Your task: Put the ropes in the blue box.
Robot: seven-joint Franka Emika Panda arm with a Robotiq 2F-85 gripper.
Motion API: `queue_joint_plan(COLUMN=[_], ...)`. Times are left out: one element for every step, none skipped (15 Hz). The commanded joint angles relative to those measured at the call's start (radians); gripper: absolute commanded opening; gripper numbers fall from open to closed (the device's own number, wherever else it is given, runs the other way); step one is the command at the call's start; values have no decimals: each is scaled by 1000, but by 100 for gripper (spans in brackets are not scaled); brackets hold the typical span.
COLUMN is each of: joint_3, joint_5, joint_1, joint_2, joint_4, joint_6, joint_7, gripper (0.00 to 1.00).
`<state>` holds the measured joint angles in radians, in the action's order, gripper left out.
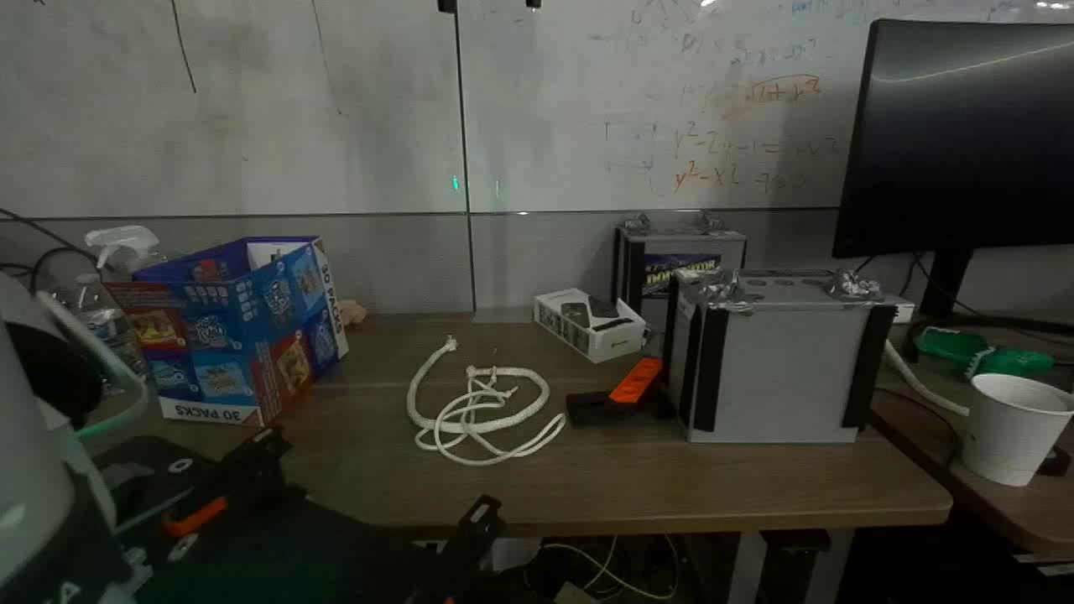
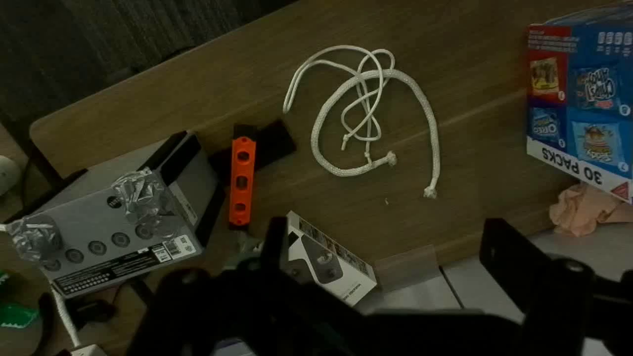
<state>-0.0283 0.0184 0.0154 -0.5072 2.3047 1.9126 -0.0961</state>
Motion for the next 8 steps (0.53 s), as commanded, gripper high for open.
queue_joint_plan(joint_3=[1, 1, 1, 1, 1, 1, 1, 5], joint_5=[0, 0, 0, 0, 0, 0, 2, 4], joint_1=[-1, -1, -1, -1, -1, -1, 0, -1], joint_2=[0, -4, -7, -8, -9, -9, -3, 10], joint_4=[-7, -13, -16, -17, -17, -17, -13, 4], joint_6=[-2, -2, -2, -2, -2, -2, 2, 25], joint_7=[0, 0, 0, 0, 0, 0, 0, 11], gripper=[100, 100, 100, 100, 100, 100, 100, 100])
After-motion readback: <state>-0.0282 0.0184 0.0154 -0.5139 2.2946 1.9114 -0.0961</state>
